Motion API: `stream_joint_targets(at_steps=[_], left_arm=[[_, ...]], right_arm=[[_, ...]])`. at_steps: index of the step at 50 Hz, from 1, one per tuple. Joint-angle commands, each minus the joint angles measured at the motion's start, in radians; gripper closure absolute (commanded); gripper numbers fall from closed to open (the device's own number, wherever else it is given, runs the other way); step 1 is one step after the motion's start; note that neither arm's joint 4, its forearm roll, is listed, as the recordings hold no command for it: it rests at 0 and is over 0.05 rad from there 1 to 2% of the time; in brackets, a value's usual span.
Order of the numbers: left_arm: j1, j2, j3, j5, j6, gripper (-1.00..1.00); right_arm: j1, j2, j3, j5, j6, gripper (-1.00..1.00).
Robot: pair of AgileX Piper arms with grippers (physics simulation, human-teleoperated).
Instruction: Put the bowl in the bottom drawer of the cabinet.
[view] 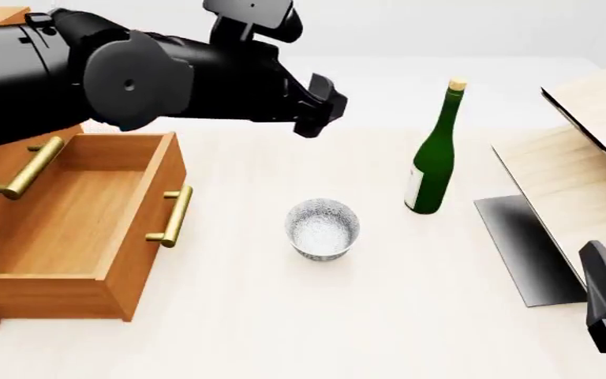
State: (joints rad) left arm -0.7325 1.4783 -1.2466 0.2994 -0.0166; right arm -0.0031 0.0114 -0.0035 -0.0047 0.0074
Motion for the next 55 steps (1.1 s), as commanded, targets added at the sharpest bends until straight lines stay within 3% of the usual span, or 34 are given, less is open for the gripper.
stream_joint_targets(at_steps=[1, 23, 55], left_arm=[[-0.004, 0.063, -0.031, 0.028, -0.027, -1.00], [-0.056, 0.144, -0.035, 0.003, -0.087, -1.00], [-0.051, 0.245, -0.068, -0.007, -0.132, -1.00]], right_arm=[[0.000, 0.000, 0.000, 0.000, 0.000, -1.00], [0.000, 0.000, 0.000, 0.000, 0.000, -1.00], [0.000, 0.000, 0.000, 0.000, 0.000, -1.00]])
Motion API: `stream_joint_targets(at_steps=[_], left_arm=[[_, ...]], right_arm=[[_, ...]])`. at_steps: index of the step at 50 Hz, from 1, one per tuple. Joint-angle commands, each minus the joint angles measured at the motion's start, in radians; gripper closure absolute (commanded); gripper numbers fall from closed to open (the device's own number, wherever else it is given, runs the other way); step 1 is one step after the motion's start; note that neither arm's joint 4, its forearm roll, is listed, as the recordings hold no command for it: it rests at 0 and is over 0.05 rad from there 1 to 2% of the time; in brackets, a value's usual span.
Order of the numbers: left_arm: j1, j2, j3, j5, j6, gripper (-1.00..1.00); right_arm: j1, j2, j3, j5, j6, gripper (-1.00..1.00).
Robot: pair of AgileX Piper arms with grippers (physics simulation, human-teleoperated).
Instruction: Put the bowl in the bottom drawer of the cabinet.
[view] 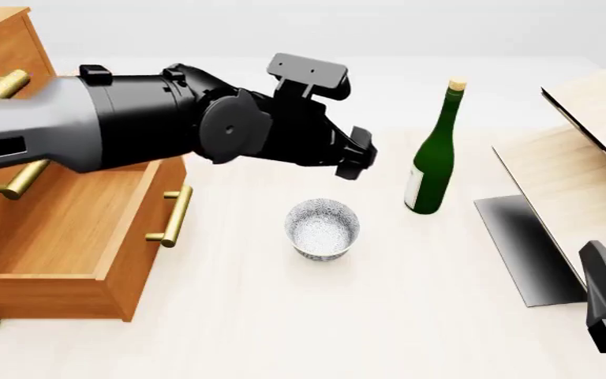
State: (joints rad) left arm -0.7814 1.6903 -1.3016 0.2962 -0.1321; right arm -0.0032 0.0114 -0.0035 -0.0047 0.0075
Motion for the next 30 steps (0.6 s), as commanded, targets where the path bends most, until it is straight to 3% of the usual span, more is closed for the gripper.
stream_joint_targets(at_steps=[1, 30], left_arm=[[-0.003, 0.036, -0.010, -0.008, -0.019, -1.00], [-0.009, 0.114, 0.002, -0.028, -0.071, -1.00]], right_arm=[[0.000, 0.000, 0.000, 0.000, 0.000, -1.00], [0.000, 0.000, 0.000, 0.000, 0.000, -1.00]])
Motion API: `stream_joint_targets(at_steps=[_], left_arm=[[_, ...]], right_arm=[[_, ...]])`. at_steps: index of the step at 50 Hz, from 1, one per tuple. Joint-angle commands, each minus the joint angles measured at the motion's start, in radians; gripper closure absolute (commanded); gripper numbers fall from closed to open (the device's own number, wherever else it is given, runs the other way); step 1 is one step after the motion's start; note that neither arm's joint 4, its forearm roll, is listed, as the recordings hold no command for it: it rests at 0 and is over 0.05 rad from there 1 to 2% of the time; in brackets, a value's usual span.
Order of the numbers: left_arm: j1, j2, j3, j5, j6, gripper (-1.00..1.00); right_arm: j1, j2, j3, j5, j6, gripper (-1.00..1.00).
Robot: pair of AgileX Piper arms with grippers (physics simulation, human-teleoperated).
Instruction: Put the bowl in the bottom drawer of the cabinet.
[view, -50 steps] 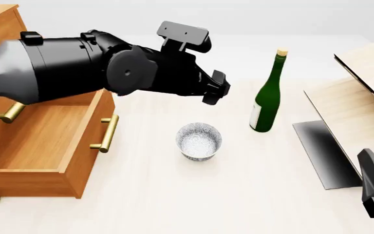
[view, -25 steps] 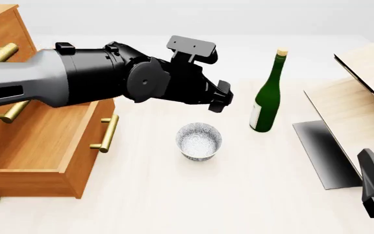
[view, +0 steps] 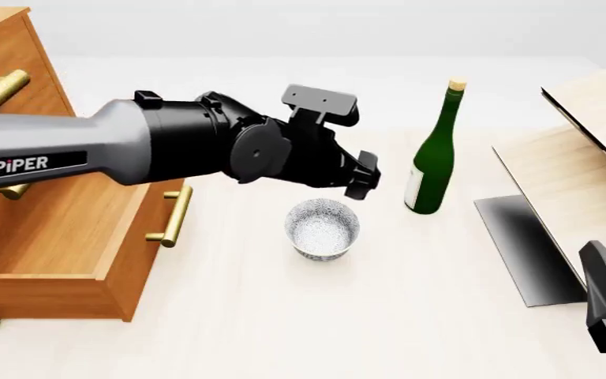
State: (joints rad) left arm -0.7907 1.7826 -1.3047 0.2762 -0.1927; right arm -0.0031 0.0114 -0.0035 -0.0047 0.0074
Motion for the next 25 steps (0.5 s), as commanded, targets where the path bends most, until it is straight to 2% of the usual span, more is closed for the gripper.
stream_joint_targets(at_steps=[1, 25], left_arm=[[0.001, 0.026, 0.005, -0.009, -0.011, -1.00], [-0.002, 0.061, 0.026, -0.054, -0.042, -1.00]], right_arm=[[0.000, 0.000, 0.000, 0.000, 0.000, -1.00], [0.000, 0.000, 0.000, 0.000, 0.000, -1.00]])
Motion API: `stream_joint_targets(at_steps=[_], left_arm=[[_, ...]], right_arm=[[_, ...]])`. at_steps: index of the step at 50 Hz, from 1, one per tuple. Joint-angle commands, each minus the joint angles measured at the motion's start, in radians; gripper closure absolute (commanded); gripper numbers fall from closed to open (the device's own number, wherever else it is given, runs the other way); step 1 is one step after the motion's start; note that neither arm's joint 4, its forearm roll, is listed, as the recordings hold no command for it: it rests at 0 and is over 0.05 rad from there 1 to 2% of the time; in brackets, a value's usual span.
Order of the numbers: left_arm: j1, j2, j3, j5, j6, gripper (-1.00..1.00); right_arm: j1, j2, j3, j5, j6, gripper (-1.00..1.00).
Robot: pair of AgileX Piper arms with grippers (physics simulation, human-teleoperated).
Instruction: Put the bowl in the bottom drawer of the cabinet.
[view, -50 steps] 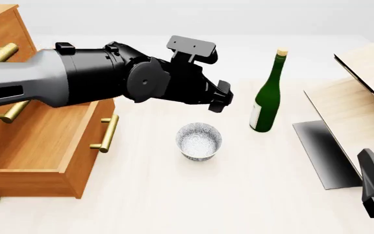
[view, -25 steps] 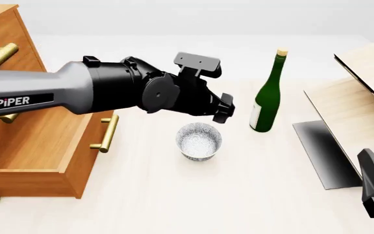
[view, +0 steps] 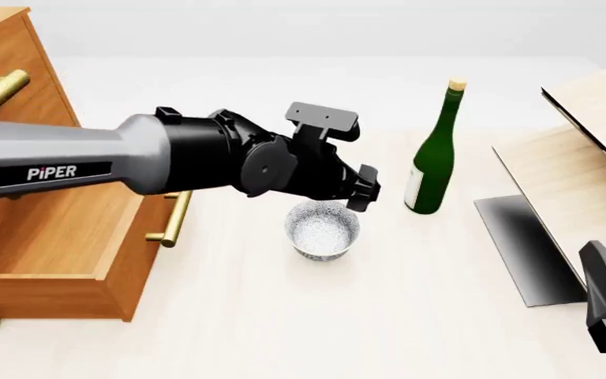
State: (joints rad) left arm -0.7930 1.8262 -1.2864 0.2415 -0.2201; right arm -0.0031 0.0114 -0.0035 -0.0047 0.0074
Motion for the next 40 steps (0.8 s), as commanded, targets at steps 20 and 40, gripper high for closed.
stream_joint_targets(at_steps=[20, 40], left_arm=[[-0.003, 0.054, 0.005, -0.035, -0.035, -1.00], [0.011, 0.102, -0.002, -0.050, -0.056, -1.00]], right_arm=[[0.000, 0.000, 0.000, 0.000, 0.000, -1.00], [-0.005, -0.002, 0.000, 0.002, 0.001, -1.00]])
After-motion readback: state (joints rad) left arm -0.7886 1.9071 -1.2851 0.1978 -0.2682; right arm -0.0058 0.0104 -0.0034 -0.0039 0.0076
